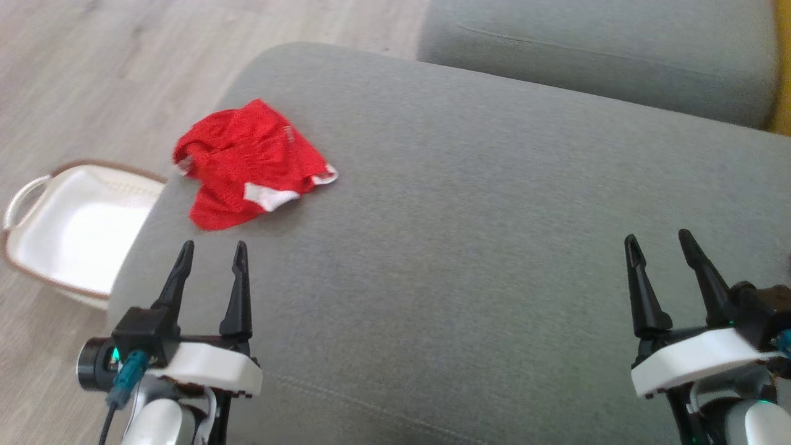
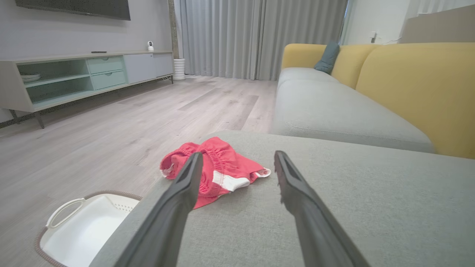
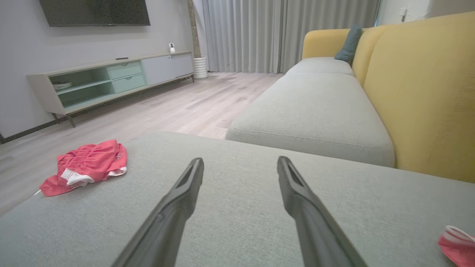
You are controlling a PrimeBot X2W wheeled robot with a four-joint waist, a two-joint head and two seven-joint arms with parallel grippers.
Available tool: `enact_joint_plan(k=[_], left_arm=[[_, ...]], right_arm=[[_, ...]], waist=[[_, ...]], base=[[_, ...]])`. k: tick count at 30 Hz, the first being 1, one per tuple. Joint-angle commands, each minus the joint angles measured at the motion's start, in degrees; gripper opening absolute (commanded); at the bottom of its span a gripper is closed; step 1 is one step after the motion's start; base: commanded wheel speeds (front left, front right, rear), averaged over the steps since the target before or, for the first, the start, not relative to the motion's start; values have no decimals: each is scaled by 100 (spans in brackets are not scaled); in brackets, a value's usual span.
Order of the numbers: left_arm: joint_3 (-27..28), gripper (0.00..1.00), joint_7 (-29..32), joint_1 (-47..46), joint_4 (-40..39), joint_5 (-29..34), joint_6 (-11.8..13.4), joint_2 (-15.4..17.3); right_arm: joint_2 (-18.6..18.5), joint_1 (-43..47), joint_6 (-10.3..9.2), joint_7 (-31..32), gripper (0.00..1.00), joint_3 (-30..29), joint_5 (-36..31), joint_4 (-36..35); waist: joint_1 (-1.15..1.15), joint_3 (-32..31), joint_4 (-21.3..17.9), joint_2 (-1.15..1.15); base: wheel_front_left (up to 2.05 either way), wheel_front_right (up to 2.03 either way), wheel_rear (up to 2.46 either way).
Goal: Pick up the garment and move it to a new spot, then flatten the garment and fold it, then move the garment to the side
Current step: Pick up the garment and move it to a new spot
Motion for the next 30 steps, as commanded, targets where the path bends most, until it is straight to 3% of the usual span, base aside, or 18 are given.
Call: enact_joint_plan(k=[1,8,16,22,30], left_arm=[[224,100,-54,-361,-161,-15,-10,68],[288,100,-70,-419,-126,-7,-27,66],[378,100,-76,-464,-98,27,-54,36],[451,100,-77,-560,-104,45,-96,-50],[812,100,-77,-1203,33,13,-207,-289]], right_arm=[[-33,-211,-5,47,100,149,-20,-254],[-33,-238,-5,106,100,182,-89,-312],[-32,-298,-5,141,100,202,-96,-339],[-32,-377,-5,193,100,228,-108,-393],[-109,-778,-5,483,100,351,-320,-713]], waist=[[0,-23,249,0],[0,8,574,0],[0,62,658,0],[0,241,616,0],[0,1115,270,0]], base=[[0,0,0],[0,0,0],[0,0,0],[0,0,0],[0,0,0]])
